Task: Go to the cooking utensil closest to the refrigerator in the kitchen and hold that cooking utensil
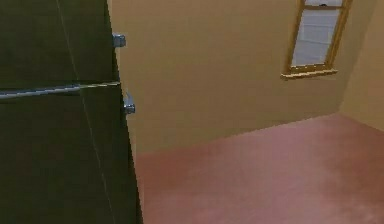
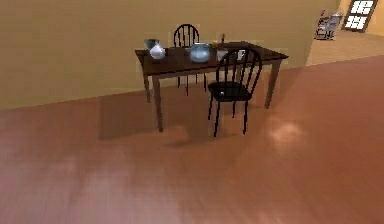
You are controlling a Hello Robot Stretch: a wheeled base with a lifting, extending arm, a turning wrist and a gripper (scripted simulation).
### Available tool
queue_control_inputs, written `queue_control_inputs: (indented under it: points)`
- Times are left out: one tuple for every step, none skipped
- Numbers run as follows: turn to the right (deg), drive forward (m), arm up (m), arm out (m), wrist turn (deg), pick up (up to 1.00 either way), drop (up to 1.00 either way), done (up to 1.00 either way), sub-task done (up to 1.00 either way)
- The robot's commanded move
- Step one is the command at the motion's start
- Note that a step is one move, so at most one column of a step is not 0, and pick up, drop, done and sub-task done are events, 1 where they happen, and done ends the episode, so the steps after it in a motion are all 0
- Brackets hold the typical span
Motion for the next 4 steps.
queue_control_inputs:
  points:
    - [-24.0,0.00,0.00,0.00,0.0,0.00,0.00,0.00,0.00]
    - [0.0,0.05,0.00,0.00,0.0,0.00,0.00,0.00,0.00]
    - [45.0,0.00,0.00,0.00,0.0,0.00,0.00,0.00,0.00]
    - [45.0,0.00,0.00,0.00,0.0,0.00,0.00,0.00,0.00]
